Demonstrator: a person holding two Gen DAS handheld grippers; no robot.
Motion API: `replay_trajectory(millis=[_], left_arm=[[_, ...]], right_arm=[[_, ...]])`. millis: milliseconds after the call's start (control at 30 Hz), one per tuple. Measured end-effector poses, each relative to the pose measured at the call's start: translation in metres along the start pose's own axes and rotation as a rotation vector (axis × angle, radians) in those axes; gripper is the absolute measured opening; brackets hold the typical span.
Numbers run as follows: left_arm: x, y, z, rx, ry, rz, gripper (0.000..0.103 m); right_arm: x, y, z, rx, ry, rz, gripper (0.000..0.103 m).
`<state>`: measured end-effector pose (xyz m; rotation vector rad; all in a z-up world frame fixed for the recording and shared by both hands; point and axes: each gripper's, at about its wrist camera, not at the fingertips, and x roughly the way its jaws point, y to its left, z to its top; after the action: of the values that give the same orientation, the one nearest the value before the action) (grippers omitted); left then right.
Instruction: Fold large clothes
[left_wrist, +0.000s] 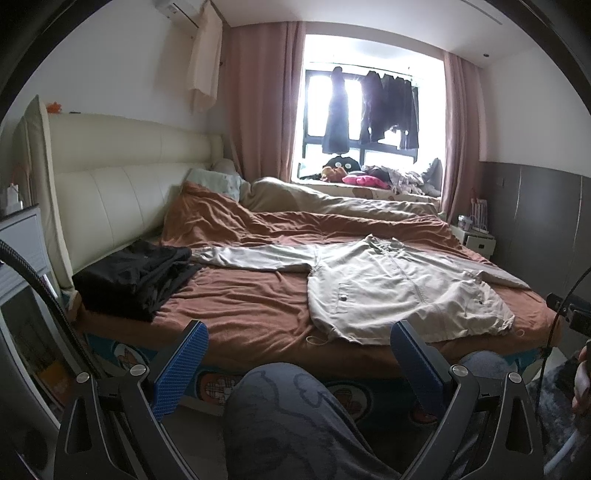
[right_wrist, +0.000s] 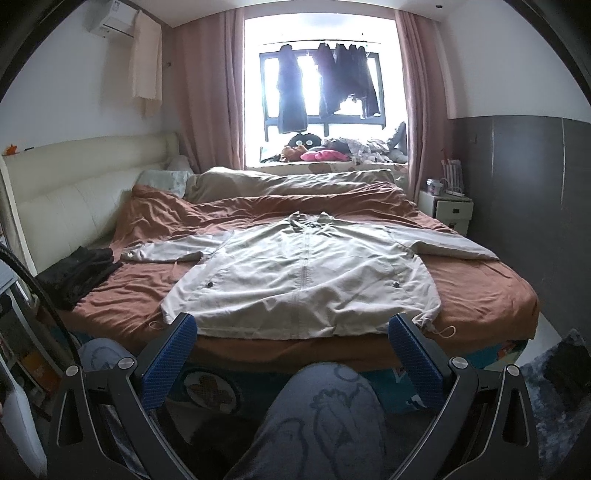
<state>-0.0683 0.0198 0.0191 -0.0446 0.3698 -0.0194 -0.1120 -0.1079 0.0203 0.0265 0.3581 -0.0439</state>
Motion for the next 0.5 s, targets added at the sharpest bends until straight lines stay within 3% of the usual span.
replay_trajectory(millis=[500], left_arm=[[0.044,0.007,0.01,-0.013,0.032,0.024,0.1]], right_arm=[[0.04,-0.009,0.01,0.011,0.021,0.018,0.103]])
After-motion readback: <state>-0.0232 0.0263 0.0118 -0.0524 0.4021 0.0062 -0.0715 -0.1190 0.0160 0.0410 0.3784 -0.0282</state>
